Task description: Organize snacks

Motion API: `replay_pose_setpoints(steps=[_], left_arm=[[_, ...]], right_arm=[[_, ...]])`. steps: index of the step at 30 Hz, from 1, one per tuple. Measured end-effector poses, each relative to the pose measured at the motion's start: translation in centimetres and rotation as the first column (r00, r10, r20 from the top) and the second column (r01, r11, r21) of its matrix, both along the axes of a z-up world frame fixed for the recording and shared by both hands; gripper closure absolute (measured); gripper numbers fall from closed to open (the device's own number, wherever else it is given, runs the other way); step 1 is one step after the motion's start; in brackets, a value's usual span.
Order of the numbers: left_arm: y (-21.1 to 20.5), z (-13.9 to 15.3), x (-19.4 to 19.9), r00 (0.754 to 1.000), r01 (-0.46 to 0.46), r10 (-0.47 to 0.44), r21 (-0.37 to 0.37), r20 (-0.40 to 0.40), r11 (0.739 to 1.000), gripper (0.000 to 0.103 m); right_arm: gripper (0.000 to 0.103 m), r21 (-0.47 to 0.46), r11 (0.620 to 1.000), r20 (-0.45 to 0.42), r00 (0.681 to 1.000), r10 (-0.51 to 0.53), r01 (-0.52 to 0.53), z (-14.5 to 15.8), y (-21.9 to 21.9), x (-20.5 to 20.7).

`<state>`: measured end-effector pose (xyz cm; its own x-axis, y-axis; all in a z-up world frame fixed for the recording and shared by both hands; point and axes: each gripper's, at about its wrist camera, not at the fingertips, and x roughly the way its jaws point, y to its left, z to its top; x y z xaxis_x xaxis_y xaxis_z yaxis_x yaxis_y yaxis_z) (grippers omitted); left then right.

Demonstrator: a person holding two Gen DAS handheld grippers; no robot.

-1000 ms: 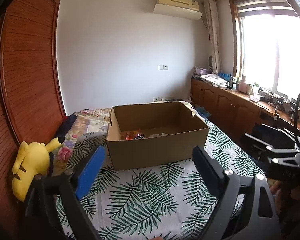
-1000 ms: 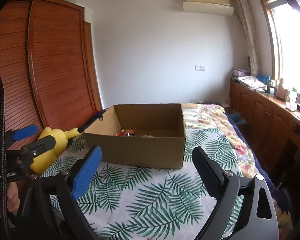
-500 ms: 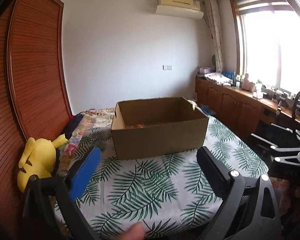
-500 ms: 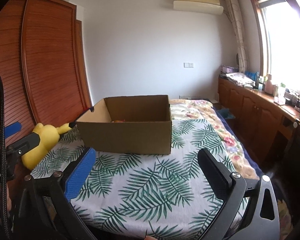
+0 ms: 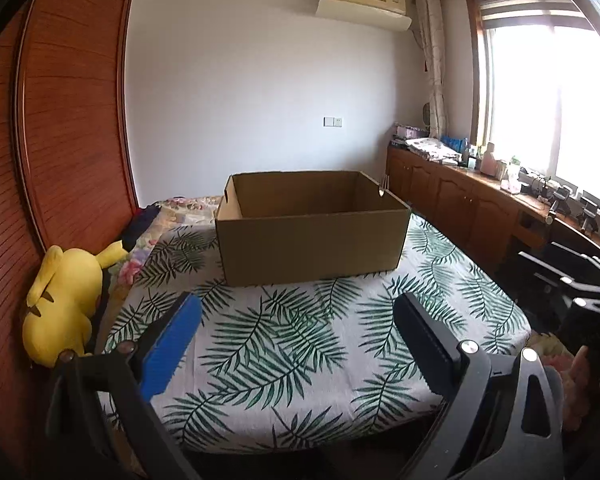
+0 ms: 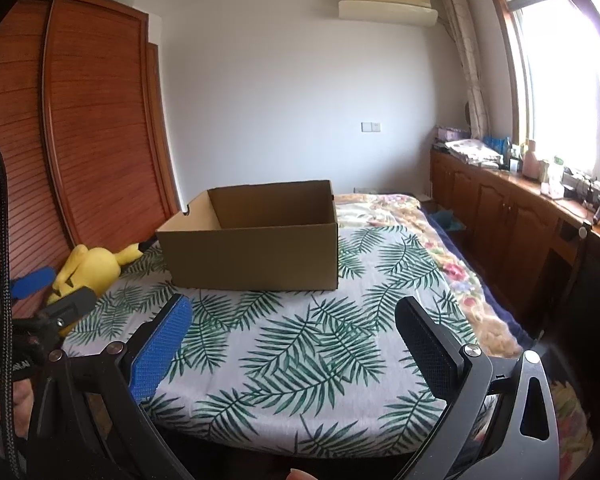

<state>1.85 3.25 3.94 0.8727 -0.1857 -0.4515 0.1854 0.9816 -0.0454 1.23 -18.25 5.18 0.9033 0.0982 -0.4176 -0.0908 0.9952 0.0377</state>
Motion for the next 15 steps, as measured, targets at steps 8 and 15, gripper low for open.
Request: replay_pose_setpoints(steps=[8,15], left_arm=[[0.2,-0.4,-0.2,1.000,-0.016,0.016,0.003,-0.013,1.000,0.005],[0.7,-0.5,0.0,0.999,-0.030,0.030,0.002,-0.018,1.000,0.005]], right_arm=[[0.001,-0.012,1.000,0.013,1.000,-0.020,0.020,-0.6,0.1,-0.2],[0.002,-0.002,1.000,0.002,1.000,-0.023,0.023,-1.1,-0.1,0.1]])
